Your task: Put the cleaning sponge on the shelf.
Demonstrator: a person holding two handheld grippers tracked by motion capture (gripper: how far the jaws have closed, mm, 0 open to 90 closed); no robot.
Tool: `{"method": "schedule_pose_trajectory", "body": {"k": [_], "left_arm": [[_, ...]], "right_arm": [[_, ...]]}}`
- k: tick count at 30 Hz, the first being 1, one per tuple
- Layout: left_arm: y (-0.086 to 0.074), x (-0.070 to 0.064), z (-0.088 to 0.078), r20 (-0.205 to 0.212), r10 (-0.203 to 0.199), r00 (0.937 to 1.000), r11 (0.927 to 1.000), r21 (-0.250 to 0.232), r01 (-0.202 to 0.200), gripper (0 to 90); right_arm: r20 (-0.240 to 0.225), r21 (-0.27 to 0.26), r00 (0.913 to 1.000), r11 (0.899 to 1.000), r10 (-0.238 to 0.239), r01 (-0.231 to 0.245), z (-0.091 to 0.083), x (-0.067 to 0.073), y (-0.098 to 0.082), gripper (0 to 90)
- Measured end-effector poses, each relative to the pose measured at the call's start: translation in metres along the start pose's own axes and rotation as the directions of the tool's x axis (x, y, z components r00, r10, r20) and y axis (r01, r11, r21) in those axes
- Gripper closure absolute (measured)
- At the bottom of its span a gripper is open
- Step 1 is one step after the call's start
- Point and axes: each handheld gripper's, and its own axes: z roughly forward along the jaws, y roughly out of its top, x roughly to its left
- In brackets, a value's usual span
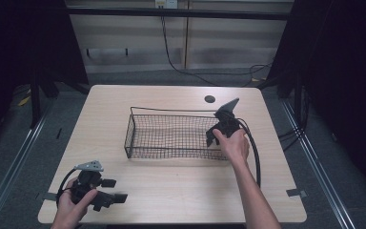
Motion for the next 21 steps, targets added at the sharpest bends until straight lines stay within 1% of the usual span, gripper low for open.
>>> {"method": "schedule_pose_trajectory", "body": {"k": [4, 5, 7, 8, 9, 10, 11, 12, 13, 16, 17, 21], "left_arm": [[0.000, 0.000, 0.000, -0.001, -0.004, 1.0000, 1.0000, -0.001, 0.004, 16.3], [0.000, 0.000, 0.000, -0.002, 0.002, 1.0000, 1.0000, 0.002, -0.002, 16.3], [0.000, 0.000, 0.000, -0.002, 0.003, 1.0000, 1.0000, 0.003, -0.003, 16.3], [0.000, 0.000, 0.000, -0.001, 0.002, 1.0000, 1.0000, 0.003, -0.002, 16.4], [0.000, 0.000, 0.000, -0.002, 0.004, 1.0000, 1.0000, 0.001, -0.004, 16.3], [0.000, 0.000, 0.000, 0.000, 0.005, 1.0000, 1.0000, 0.002, -0.005, 16.3], [0.000, 0.000, 0.000, 0.000, 0.003, 1.0000, 1.0000, -0.001, -0.003, 16.3], [0.000, 0.000, 0.000, 0.001, -0.001, 1.0000, 1.0000, -0.004, 0.001, 16.3], [0.000, 0.000, -0.001, -0.002, 0.003, 1.0000, 1.0000, -0.002, -0.003, 16.3], [0.000, 0.001, -0.001, 0.002, 0.002, 1.0000, 1.0000, -0.003, -0.002, 16.3], [0.000, 0.000, -0.001, 0.002, 0.003, 1.0000, 1.0000, -0.004, -0.003, 16.3], [0.000, 0.001, -0.001, 0.002, 0.004, 1.0000, 1.0000, -0.003, -0.004, 16.3]], "right_arm": [[0.021, 0.004, 0.9998, 1.000, 0.001, -0.001, 0.001, 0.002, 0.000, 26.3], [0.022, 0.001, 0.9998, 1.000, 0.000, 0.000, 0.002, 0.002, 0.000, 26.2], [0.022, 0.005, 0.9997, 1.000, 0.005, -0.005, 0.002, 0.003, 0.000, 26.1], [0.021, 0.005, 0.9997, 1.000, 0.014, -0.014, 0.003, 0.003, 0.000, 26.1], [0.052, 0.014, 0.9986, 1.000, 0.005, -0.006, 0.005, 0.006, 0.000, 26.1], [0.052, 0.014, 0.9986, 1.000, 0.005, -0.006, 0.005, 0.006, 0.000, 26.1], [0.094, 0.022, 0.9954, 1.000, -0.015, 0.013, 0.007, 0.010, 0.001, 26.1], [0.094, 0.022, 0.9954, 1.000, -0.015, 0.013, 0.007, 0.010, 0.001, 26.1], [0.117, 0.025, 0.9930, 1.000, -0.018, 0.016, 0.010, 0.013, 0.001, 26.1], [0.116, 0.036, 0.9928, 0.999, -0.030, 0.027, 0.014, 0.014, 0.002, 26.1], [0.129, 0.043, 0.9910, 0.999, -0.034, 0.028, 0.016, 0.017, 0.001, 26.1], [0.146, 0.037, 0.9890, 0.999, -0.025, 0.019, 0.018, 0.018, 0.001, 25.9]]}}
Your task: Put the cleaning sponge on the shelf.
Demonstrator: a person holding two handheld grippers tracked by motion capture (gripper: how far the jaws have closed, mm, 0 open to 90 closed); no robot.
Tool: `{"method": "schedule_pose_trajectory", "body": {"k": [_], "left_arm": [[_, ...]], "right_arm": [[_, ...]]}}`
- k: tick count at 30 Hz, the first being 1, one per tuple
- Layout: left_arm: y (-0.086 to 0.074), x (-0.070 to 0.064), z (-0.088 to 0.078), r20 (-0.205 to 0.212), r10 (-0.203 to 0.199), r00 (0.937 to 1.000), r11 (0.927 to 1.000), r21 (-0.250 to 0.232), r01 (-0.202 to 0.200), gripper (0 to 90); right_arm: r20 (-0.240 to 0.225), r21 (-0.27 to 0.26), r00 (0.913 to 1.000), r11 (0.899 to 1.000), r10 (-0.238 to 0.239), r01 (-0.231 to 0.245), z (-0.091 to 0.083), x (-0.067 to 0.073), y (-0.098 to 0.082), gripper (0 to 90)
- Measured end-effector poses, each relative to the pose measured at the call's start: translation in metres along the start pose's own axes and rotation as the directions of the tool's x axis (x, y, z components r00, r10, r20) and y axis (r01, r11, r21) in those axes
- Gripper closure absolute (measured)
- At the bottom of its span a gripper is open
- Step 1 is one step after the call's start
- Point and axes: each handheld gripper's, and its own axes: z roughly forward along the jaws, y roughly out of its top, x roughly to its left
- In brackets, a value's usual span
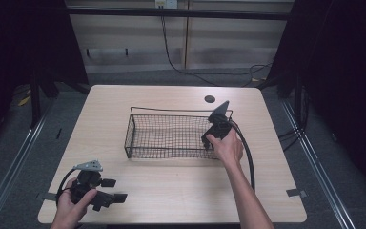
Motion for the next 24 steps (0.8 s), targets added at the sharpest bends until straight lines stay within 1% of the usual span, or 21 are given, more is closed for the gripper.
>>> {"method": "schedule_pose_trajectory", "body": {"k": [5, 9, 13, 14, 15, 16, 19, 21, 24], "left_arm": [[0.000, 0.000, 0.000, -0.003, -0.001, 1.0000, 1.0000, -0.002, 0.001, 16.3], [0.000, 0.000, 0.001, -0.001, -0.002, 1.0000, 1.0000, -0.001, 0.002, 16.3], [0.000, 0.000, 0.001, -0.001, -0.002, 1.0000, 1.0000, -0.001, 0.002, 16.3], [0.000, 0.000, 0.001, -0.001, -0.002, 1.0000, 1.0000, 0.000, 0.002, 16.3], [0.000, 0.000, 0.001, -0.001, -0.001, 1.0000, 1.0000, 0.000, 0.001, 16.3], [0.000, 0.000, 0.000, -0.002, 0.000, 1.0000, 1.0000, 0.000, 0.000, 16.3], [0.000, 0.000, 0.000, 0.000, 0.000, 1.0000, 1.0000, 0.000, 0.000, 16.3], [0.000, 0.000, 0.000, 0.001, 0.000, 1.0000, 1.0000, 0.000, 0.000, 16.4], [0.000, 0.000, 0.000, 0.001, 0.001, 1.0000, 1.0000, 0.002, -0.001, 16.3]], "right_arm": [[0.003, -0.010, 1.0000, 1.000, 0.005, -0.005, -0.001, 0.000, -0.001, 25.8], [-0.013, -0.015, 0.9998, 1.000, 0.014, -0.014, -0.003, -0.001, -0.002, 24.6], [-0.019, -0.016, 0.9998, 1.000, 0.009, -0.009, -0.003, -0.002, -0.002, 21.2], [-0.035, -0.017, 0.9993, 1.000, 0.014, -0.014, -0.004, -0.002, -0.003, 19.1], [-0.035, -0.017, 0.9993, 1.000, 0.014, -0.014, -0.004, -0.002, -0.003, 19.1], [-0.042, -0.023, 0.9990, 1.000, 0.012, -0.013, -0.006, -0.004, -0.003, 17.3], [-0.046, -0.030, 0.9988, 0.999, 0.012, -0.013, -0.007, -0.005, -0.003, 17.3], [-0.045, -0.022, 0.9989, 1.000, 0.009, -0.010, -0.008, -0.005, -0.003, 16.7], [-0.046, -0.029, 0.9989, 1.000, 0.000, -0.001, -0.011, -0.007, -0.004, 16.5]]}}
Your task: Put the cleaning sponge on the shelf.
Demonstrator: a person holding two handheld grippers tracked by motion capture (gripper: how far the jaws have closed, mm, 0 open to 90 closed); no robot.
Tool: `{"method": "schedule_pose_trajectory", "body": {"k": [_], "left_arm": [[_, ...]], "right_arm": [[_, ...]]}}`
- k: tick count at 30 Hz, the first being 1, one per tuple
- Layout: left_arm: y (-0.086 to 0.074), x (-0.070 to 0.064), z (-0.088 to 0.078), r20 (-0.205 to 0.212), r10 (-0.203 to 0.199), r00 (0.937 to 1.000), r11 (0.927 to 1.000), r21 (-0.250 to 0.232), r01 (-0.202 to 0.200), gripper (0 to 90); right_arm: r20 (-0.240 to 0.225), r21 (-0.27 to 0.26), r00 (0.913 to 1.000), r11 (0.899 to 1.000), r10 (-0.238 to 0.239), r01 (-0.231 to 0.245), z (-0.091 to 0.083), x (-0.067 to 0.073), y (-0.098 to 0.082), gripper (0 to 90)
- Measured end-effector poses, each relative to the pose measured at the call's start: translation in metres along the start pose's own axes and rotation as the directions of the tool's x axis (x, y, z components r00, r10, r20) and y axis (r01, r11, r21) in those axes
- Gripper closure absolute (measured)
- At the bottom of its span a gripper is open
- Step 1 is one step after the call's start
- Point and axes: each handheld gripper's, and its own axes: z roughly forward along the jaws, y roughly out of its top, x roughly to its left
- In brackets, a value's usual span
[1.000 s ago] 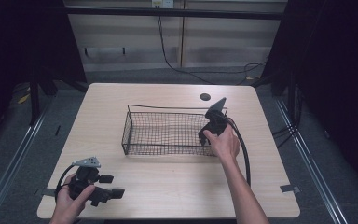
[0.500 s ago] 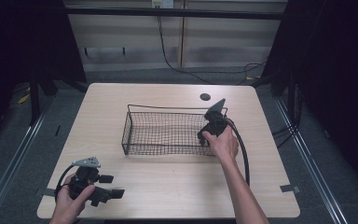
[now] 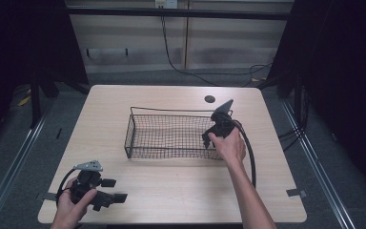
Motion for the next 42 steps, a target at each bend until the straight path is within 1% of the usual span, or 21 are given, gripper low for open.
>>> {"method": "schedule_pose_trajectory", "body": {"k": [8, 11, 12, 14, 15, 16, 17, 18, 19, 21, 22, 27, 28, 31, 33, 35, 36, 37, 39, 40, 42], "left_arm": [[0.000, 0.000, 0.000, -0.002, -0.002, 1.0000, 1.0000, -0.003, 0.002, 16.3], [0.000, 0.000, 0.000, -0.001, -0.001, 1.0000, 1.0000, 0.000, 0.001, 16.3], [0.000, 0.000, 0.000, -0.003, 0.000, 1.0000, 1.0000, -0.001, 0.000, 16.3], [0.000, 0.000, 0.000, -0.003, -0.001, 1.0000, 1.0000, -0.002, 0.001, 16.3], [0.000, 0.000, 0.000, -0.003, -0.001, 1.0000, 1.0000, -0.002, 0.001, 16.3], [0.000, 0.000, 0.000, -0.003, -0.001, 1.0000, 1.0000, -0.002, 0.001, 16.3], [0.000, 0.000, 0.000, -0.004, -0.002, 1.0000, 1.0000, -0.004, 0.002, 16.3], [0.000, 0.000, 0.000, -0.004, -0.002, 1.0000, 1.0000, -0.004, 0.002, 16.3], [0.000, 0.000, 0.000, -0.005, -0.002, 1.0000, 1.0000, -0.003, 0.002, 16.3], [0.000, 0.000, 0.001, -0.005, -0.002, 1.0000, 1.0000, -0.002, 0.002, 16.4], [0.000, 0.000, 0.001, -0.005, -0.001, 1.0000, 1.0000, -0.002, 0.001, 16.3], [0.000, -0.001, 0.001, -0.004, -0.003, 1.0000, 1.0000, -0.001, 0.003, 16.4], [0.000, -0.001, 0.001, -0.003, -0.004, 1.0000, 1.0000, -0.002, 0.004, 16.3], [0.000, 0.000, 0.001, -0.007, 0.000, 1.0000, 1.0000, -0.001, 0.000, 16.3], [0.000, 0.000, 0.001, -0.006, 0.000, 1.0000, 1.0000, -0.001, 0.000, 16.3], [0.000, -0.001, 0.001, -0.004, -0.004, 1.0000, 1.0000, -0.002, 0.004, 16.3], [0.000, 0.000, 0.001, -0.005, -0.002, 1.0000, 1.0000, -0.002, 0.002, 16.3], [0.000, 0.000, 0.001, -0.006, -0.002, 1.0000, 1.0000, -0.003, 0.002, 16.3], [0.000, 0.000, 0.001, -0.006, -0.003, 1.0000, 1.0000, -0.002, 0.003, 16.3], [0.000, 0.000, 0.001, -0.007, -0.004, 1.0000, 1.0000, -0.003, 0.004, 16.3], [0.000, -0.001, 0.001, -0.005, -0.002, 1.0000, 1.0000, -0.003, 0.002, 16.3]], "right_arm": [[-0.022, -0.025, 0.9997, 1.000, -0.009, 0.009, -0.008, -0.001, -0.002, 16.1], [-0.033, -0.043, 0.9994, 0.999, -0.006, 0.004, -0.012, -0.003, -0.003, 15.6], [-0.036, -0.051, 0.9993, 0.999, -0.013, 0.011, -0.012, -0.005, -0.003, 15.5], [-0.039, -0.046, 0.9991, 0.999, -0.019, 0.017, -0.016, -0.006, -0.003, 15.5], [-0.045, -0.050, 0.9988, 0.999, -0.018, 0.016, -0.017, -0.006, -0.004, 15.6], [-0.061, -0.066, 0.9978, 0.998, -0.028, 0.024, -0.019, -0.007, -0.005, 15.6], [-0.061, -0.066, 0.9978, 0.998, -0.028, 0.024, -0.019, -0.007, -0.005, 15.6], [-0.075, -0.069, 0.9967, 0.997, -0.032, 0.027, -0.020, -0.007, -0.005, 15.8], [-0.081, -0.088, 0.9963, 0.996, -0.030, 0.022, -0.024, -0.009, -0.006, 15.9], [-0.085, -0.089, 0.9956, 0.996, -0.038, 0.031, -0.024, -0.011, -0.006, 15.9], [-0.105, -0.090, 0.9937, 0.995, -0.039, 0.030, -0.026, -0.013, -0.007, 15.9], [-0.118, -0.104, 0.9921, 0.994, -0.042, 0.030, -0.029, -0.015, -0.009, 15.9], [-0.123, -0.100, 0.9914, 0.994, -0.045, 0.032, -0.030, -0.015, -0.009, 15.9], [-0.144, -0.113, 0.9875, 0.993, -0.063, 0.047, -0.033, -0.015, -0.010, 15.9], [-0.165, -0.116, 0.9836, 0.992, -0.072, 0.053, -0.034, -0.016, -0.011, 16.0], [-0.170, -0.114, 0.9826, 0.992, -0.075, 0.056, -0.035, -0.016, -0.011, 16.5], [-0.171, -0.117, 0.9815, 0.991, -0.086, 0.067, -0.036, -0.016, -0.012, 17.0], [-0.179, -0.130, 0.9789, 0.989, -0.098, 0.075, -0.038, -0.016, -0.013, 17.1], [-0.185, -0.134, 0.9776, 0.988, -0.100, 0.076, -0.039, -0.015, -0.013, 17.1], [-0.196, -0.142, 0.9745, 0.986, -0.108, 0.081, -0.041, -0.015, -0.014, 17.1], [-0.200, -0.146, 0.9729, 0.985, -0.116, 0.087, -0.042, -0.015, -0.015, 17.1]]}}
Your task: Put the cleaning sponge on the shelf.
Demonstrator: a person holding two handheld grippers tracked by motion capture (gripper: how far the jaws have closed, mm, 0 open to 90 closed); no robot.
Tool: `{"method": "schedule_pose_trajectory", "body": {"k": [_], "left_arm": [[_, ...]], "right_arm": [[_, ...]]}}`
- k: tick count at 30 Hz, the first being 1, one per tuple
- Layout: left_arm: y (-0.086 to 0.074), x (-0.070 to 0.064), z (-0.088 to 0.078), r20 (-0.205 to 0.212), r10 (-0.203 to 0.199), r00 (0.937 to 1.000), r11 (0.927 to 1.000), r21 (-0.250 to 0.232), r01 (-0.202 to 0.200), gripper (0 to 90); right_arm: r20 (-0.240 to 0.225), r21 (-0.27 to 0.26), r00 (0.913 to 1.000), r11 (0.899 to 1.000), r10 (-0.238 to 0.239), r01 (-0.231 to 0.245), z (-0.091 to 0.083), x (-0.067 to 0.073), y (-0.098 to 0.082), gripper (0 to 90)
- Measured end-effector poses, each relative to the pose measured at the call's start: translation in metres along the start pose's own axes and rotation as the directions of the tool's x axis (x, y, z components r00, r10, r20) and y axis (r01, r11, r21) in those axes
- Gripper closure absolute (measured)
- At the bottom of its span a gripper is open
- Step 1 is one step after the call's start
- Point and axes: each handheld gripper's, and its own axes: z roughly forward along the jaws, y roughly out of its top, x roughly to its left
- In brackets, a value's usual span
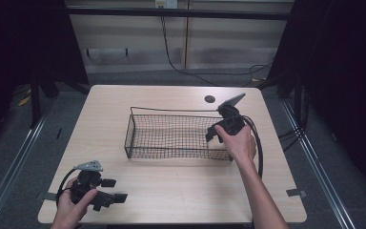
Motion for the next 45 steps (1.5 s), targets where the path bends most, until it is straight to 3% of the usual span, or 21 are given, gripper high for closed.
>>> {"method": "schedule_pose_trajectory", "body": {"k": [2, 4, 10, 18, 21, 29, 35, 36, 39, 43, 45], "left_arm": [[0.000, 0.000, 0.000, -0.001, 0.001, 1.0000, 1.0000, -0.001, -0.001, 16.3], [0.000, 0.000, 0.000, 0.001, 0.000, 1.0000, 1.0000, -0.001, 0.000, 16.3], [0.000, 0.000, 0.000, 0.001, 0.000, 1.0000, 1.0000, 0.000, 0.000, 16.3], [0.000, 0.000, 0.000, 0.000, 0.000, 1.0000, 1.0000, 0.001, 0.000, 16.3], [0.000, 0.000, -0.001, 0.001, 0.000, 1.0000, 1.0000, -0.001, 0.000, 16.3], [0.000, 0.000, -0.001, 0.002, -0.003, 1.0000, 1.0000, -0.005, 0.003, 16.3], [0.000, 0.000, -0.001, -0.001, -0.001, 1.0000, 1.0000, -0.006, 0.001, 16.3], [0.000, 0.000, -0.001, 0.002, 0.000, 1.0000, 1.0000, -0.005, 0.000, 16.3], [0.000, 0.000, -0.001, 0.000, -0.005, 1.0000, 1.0000, -0.006, 0.005, 16.3], [0.000, 0.000, -0.001, -0.002, 0.000, 1.0000, 1.0000, -0.001, 0.000, 16.3], [0.000, 0.000, -0.001, -0.001, 0.000, 1.0000, 1.0000, -0.004, 0.000, 16.4]], "right_arm": [[-0.004, -0.005, 1.0000, 1.000, -0.009, 0.009, -0.002, 0.001, -0.001, 17.0], [-0.052, -0.001, 0.9973, 0.999, -0.051, 0.051, -0.002, 0.003, -0.003, 18.5], [-0.045, -0.031, 0.9948, 0.995, -0.091, 0.090, -0.009, 0.010, -0.008, 20.0], [-0.095, -0.068, 0.9885, 0.991, -0.117, 0.111, -0.017, 0.013, -0.013, 20.1], [-0.145, -0.079, 0.9825, 0.991, -0.117, 0.106, -0.017, 0.012, -0.018, 21.2], [-0.204, -0.123, 0.9682, 0.985, -0.145, 0.122, -0.020, 0.011, -0.033, 22.5], [-0.199, -0.166, 0.9644, 0.976, -0.174, 0.142, -0.027, 0.010, -0.047, 22.5], [-0.203, -0.196, 0.9594, 0.968, -0.196, 0.157, -0.030, 0.010, -0.053, 22.5], [-0.217, -0.204, 0.9539, 0.965, -0.207, 0.163, -0.030, 0.010, -0.059, 22.5], [-0.189, -0.239, 0.9574, 0.956, -0.218, 0.171, -0.031, 0.013, -0.070, 24.2], [-0.212, -0.257, 0.9494, 0.951, -0.231, 0.174, -0.032, 0.014, -0.076, 24.1]]}}
